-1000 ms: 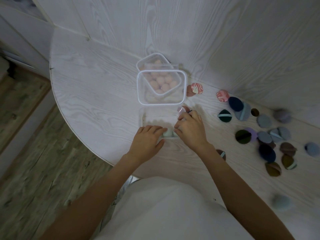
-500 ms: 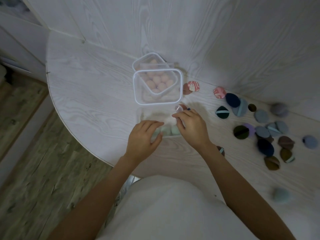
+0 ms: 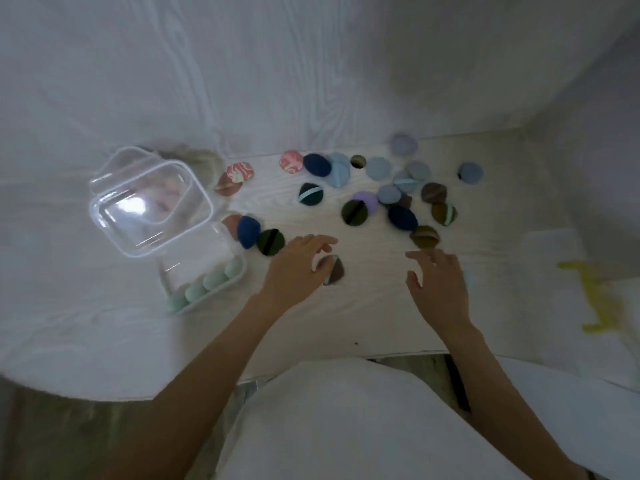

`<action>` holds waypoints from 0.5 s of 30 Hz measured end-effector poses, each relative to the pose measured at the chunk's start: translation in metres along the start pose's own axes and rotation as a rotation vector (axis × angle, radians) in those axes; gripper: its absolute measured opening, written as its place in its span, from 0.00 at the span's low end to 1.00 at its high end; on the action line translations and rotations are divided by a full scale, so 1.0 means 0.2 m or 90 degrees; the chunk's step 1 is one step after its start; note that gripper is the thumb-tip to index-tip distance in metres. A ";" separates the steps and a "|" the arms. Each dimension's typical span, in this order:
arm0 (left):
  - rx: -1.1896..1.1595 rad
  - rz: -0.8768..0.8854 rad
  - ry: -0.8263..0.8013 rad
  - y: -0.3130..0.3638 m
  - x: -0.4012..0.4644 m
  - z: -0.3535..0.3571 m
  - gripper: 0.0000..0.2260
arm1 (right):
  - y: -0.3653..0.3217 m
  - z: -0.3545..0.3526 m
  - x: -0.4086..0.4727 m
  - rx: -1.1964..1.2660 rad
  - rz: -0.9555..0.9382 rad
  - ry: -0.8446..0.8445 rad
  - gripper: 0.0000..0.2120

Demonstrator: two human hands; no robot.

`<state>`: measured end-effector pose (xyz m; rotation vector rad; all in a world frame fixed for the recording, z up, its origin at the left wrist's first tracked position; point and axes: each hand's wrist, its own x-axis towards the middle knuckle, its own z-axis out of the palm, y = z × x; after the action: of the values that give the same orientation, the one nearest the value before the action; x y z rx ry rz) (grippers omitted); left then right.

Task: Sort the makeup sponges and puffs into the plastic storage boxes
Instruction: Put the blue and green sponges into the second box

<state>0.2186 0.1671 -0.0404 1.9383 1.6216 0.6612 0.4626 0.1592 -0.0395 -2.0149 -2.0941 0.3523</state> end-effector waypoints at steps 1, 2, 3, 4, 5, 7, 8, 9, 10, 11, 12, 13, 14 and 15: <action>0.002 -0.006 -0.035 0.04 0.07 0.06 0.12 | 0.09 -0.02 0.00 -0.031 0.066 -0.031 0.17; 0.004 -0.008 -0.064 0.10 0.15 0.13 0.13 | 0.20 -0.04 0.00 -0.050 0.129 -0.063 0.20; 0.002 -0.015 -0.076 0.12 0.20 0.17 0.13 | 0.26 -0.04 0.01 -0.048 0.171 -0.102 0.23; -0.003 -0.021 -0.085 0.17 0.27 0.22 0.14 | 0.33 -0.04 0.01 -0.021 0.206 -0.132 0.25; -0.008 -0.026 -0.091 0.22 0.35 0.28 0.14 | 0.40 -0.04 0.03 0.025 0.232 -0.155 0.26; -0.021 -0.049 -0.085 0.29 0.49 0.36 0.14 | 0.48 -0.01 0.07 0.105 0.229 -0.185 0.23; -0.023 -0.062 -0.077 0.31 0.54 0.39 0.14 | 0.49 0.01 0.09 0.120 0.210 -0.187 0.20; -0.019 -0.070 -0.066 0.32 0.59 0.42 0.15 | 0.50 0.02 0.12 0.123 0.185 -0.173 0.17; -0.010 -0.077 -0.059 0.34 0.63 0.45 0.15 | 0.52 0.03 0.15 0.130 0.163 -0.150 0.16; 0.000 -0.083 -0.053 0.34 0.67 0.47 0.15 | 0.52 0.03 0.19 0.142 0.142 -0.125 0.16; 0.008 -0.096 -0.049 0.35 0.70 0.49 0.15 | 0.54 0.03 0.23 0.160 0.121 -0.108 0.16; 0.015 -0.110 -0.046 0.35 0.72 0.50 0.15 | 0.54 0.02 0.27 0.181 0.098 -0.101 0.16; 0.022 -0.127 -0.044 0.35 0.75 0.51 0.15 | 0.55 0.03 0.31 0.198 0.069 -0.102 0.16; 0.032 -0.139 -0.046 0.35 0.77 0.52 0.16 | 0.56 0.03 0.35 0.205 0.040 -0.109 0.17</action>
<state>0.3630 0.2994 -0.0661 1.7636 1.7873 0.4625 0.5639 0.2320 -0.0818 -1.9168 -1.9179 0.8429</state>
